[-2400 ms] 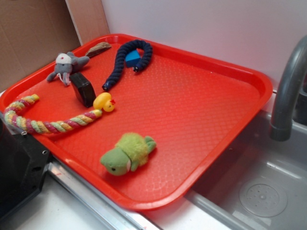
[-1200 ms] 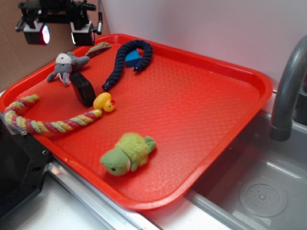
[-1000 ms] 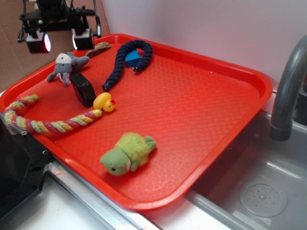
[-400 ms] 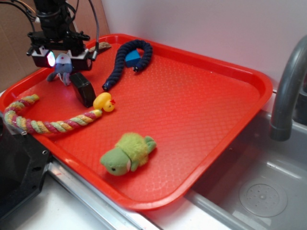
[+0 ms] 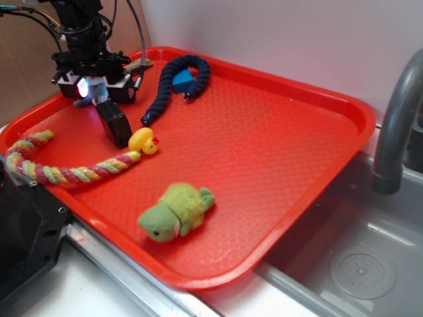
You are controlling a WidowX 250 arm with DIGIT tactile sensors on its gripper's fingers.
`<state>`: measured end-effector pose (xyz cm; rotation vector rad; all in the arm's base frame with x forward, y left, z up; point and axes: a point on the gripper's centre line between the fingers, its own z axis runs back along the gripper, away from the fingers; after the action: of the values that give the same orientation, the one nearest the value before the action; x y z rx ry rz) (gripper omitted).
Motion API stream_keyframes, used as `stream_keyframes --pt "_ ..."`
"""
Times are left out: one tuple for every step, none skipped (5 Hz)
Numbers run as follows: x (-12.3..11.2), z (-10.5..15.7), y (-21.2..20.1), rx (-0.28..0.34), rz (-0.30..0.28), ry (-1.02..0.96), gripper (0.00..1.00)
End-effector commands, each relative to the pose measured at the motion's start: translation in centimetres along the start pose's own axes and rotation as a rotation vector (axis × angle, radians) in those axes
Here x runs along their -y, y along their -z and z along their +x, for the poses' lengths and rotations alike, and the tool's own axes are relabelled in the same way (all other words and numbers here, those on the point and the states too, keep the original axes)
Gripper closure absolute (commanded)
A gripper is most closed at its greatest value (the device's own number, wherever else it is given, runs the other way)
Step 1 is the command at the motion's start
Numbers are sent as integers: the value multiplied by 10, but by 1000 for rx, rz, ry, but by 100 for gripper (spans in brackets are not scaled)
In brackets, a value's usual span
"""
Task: Grab the gray animal.
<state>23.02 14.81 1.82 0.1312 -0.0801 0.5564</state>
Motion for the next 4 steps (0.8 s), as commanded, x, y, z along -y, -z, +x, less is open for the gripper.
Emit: stream_keyframes --pt "4 -10 -44 48 -32 60 100" --pt "29 -31 -100 20 -68 135 100" --pt "59 -52 -144 60 -45 231 100" --pt "82 -59 -162 36 -22 306 100"
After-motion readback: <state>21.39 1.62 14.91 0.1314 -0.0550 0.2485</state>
